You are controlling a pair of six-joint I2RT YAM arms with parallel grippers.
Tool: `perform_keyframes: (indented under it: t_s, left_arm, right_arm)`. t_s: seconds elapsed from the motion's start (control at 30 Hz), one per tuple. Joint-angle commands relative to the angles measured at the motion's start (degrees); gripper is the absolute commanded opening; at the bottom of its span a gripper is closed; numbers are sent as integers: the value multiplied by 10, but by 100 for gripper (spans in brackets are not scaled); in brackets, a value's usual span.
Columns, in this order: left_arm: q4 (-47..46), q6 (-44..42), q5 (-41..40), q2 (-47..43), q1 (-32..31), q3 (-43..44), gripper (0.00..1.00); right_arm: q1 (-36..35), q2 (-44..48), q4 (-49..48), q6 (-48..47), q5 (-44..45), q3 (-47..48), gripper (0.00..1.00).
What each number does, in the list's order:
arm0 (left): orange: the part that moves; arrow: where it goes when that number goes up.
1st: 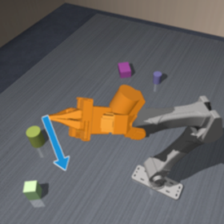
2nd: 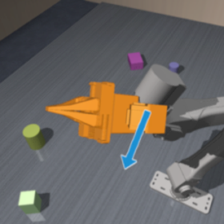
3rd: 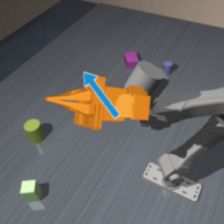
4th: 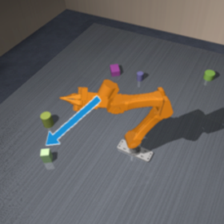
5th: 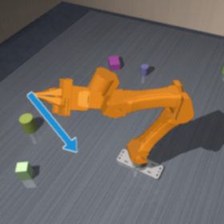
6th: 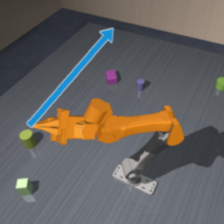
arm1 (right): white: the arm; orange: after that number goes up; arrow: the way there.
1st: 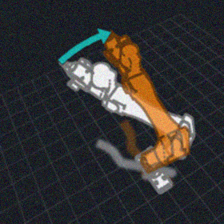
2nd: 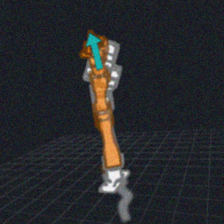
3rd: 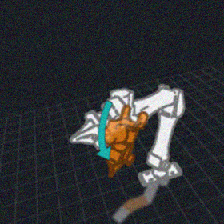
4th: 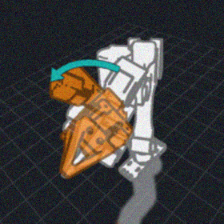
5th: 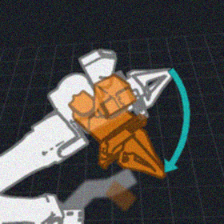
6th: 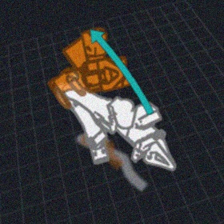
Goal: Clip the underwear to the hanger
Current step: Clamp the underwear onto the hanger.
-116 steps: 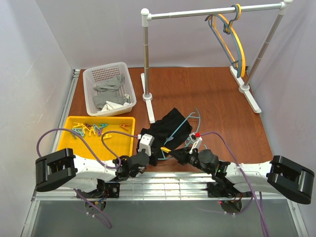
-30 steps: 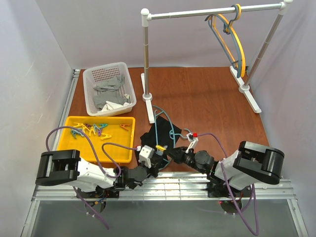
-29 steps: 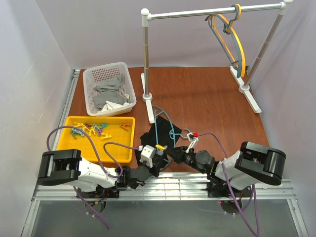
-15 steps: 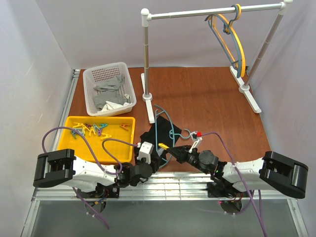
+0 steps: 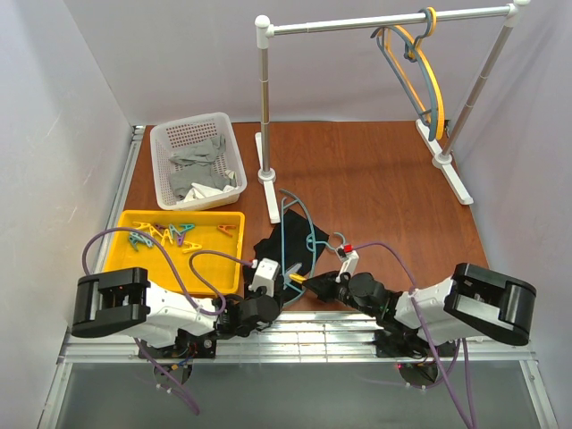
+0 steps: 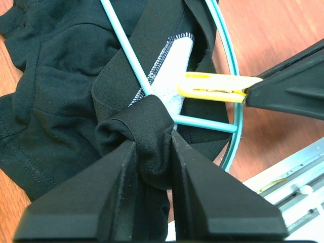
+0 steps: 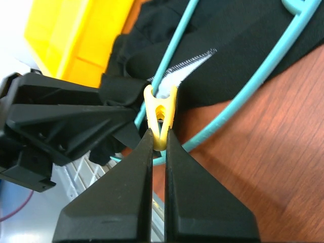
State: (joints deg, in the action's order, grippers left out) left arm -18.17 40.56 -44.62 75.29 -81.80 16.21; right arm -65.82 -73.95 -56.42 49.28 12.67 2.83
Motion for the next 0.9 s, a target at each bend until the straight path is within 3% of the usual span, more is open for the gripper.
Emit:
perform_keyframes:
  t_s: [0.0, 0.3, 0.43, 0.67, 0.87]
  left_arm:
    - [1, 0, -12, 8, 5, -10, 19]
    - [-108, -45, -40, 15, 5, -67, 1]
    - [-185, -85, -38, 23, 5, -85, 0]
    - [-283, -167, -23, 36, 5, -94, 0]
    - [-310, -196, -18, 34, 19, -107, 0]
  right_arm:
    - [9, -23, -49, -8, -16, -63, 1]
    - [55, -47, -82, -38, -76, -43, 1]
    - [106, -70, -96, -47, -141, -37, 1]
    - [134, -131, -128, -59, -237, 29, 1]
    - [144, -124, -119, -74, -251, 49, 1]
